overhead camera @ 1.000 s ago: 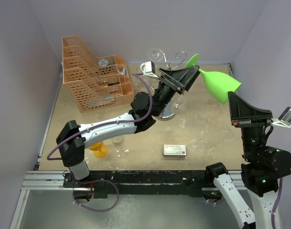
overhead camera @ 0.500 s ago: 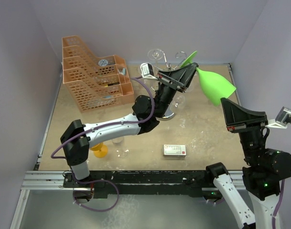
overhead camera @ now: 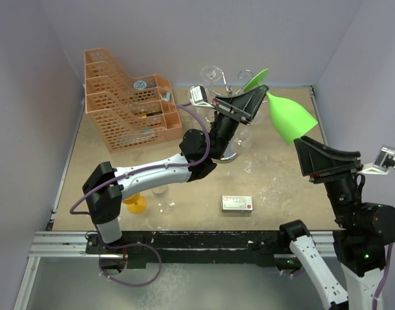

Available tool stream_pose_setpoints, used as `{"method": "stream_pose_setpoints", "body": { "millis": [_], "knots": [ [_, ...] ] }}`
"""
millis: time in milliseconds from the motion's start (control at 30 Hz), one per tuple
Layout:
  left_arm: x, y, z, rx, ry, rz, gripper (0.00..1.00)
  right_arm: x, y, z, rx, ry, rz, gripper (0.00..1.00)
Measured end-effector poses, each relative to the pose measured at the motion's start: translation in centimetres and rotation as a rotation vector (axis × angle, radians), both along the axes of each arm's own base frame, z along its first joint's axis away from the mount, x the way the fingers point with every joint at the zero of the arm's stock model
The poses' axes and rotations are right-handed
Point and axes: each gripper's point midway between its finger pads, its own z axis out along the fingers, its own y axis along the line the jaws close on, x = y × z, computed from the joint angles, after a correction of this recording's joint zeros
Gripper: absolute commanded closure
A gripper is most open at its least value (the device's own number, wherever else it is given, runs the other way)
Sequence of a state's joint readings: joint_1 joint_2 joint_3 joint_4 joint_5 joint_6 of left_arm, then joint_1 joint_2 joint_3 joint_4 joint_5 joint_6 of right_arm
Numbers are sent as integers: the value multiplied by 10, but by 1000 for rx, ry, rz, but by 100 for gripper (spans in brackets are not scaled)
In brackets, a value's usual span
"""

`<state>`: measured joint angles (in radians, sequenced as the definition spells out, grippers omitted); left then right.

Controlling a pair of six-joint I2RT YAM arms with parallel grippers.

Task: Place the wine glass upside down on the wine glass rack

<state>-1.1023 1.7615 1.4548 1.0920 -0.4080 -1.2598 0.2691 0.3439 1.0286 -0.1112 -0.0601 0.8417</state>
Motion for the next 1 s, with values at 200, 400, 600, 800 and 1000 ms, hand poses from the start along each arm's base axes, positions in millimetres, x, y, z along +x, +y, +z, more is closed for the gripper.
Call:
{"method": "stream_pose_setpoints", "body": {
  "millis": [200,400,600,800,1000],
  "knots": [
    [1,0,-5,69,-21,-2,100,-5,-12,-8,-86,33,-77,27],
    [-1,7,-2,153,-97,-41,100,-25,-21,-2,-187,15,-117,25],
    [-19,5,-8,294,-204,-73,100,-39,-20,15,-295,-27,-121,25],
    [-40,8,-17,471,-343,-43,100,-22,-6,14,-395,-4,-70,26],
    [-64,11,-12,557,-542,-28,100,7,19,-9,-481,81,43,26]
  ]
}}
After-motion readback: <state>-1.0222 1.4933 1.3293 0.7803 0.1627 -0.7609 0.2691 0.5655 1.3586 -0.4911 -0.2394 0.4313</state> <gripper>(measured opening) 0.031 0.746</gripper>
